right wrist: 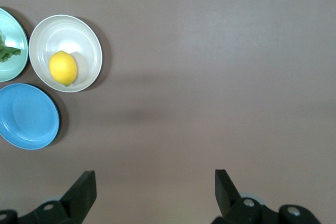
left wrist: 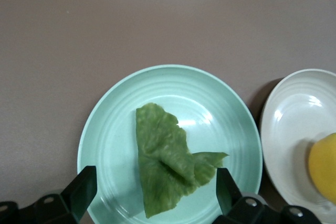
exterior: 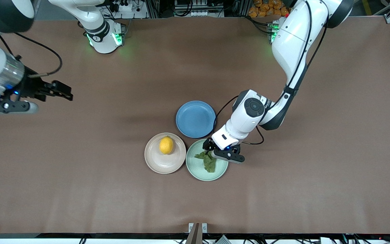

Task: Pick lemon and lettuce from plates
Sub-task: 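Grasp the lettuce with the left gripper while the right gripper reaches the lemon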

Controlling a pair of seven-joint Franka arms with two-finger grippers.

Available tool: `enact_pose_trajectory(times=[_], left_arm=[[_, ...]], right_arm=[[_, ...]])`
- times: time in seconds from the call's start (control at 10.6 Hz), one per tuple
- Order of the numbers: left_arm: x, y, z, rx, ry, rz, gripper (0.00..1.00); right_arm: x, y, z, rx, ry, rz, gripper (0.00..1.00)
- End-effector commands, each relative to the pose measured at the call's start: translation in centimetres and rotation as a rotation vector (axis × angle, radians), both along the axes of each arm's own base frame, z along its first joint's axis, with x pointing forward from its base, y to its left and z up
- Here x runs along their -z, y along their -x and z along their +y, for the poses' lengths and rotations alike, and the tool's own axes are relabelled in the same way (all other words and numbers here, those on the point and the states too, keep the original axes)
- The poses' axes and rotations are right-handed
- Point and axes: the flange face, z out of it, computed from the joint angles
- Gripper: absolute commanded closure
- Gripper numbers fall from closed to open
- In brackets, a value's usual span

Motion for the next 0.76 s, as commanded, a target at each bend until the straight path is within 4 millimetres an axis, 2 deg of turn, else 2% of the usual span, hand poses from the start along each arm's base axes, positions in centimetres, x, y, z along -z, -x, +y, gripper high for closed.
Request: enact_pose_trajectory(times=[0.0,0.19,0.38,0.66], left_arm=[[2.3,-0.1,-1.2,0.02,-0.016,-0.03,0.0],[4.2,0.3,-1.9,0.026,-0.023,-0.053,0.06],[5.5,0.8,-2.3,0.037,-0.044,-0.073,0.19],[5.9,0.9,-2.3,0.039,-0.049,-0.07,0.49]], right_arm=[[1.7,-0.4,2.3,0.055,-0.016,0.016,0.0],[3.0,-0.9,4.6,0.071,-0.016,0.02,0.0],[5.4,-1.7,7.7,0.092,-0.022,0.024,0.0],[9.6,-2.9,11.4,0.122,-0.026,0.039,0.0]])
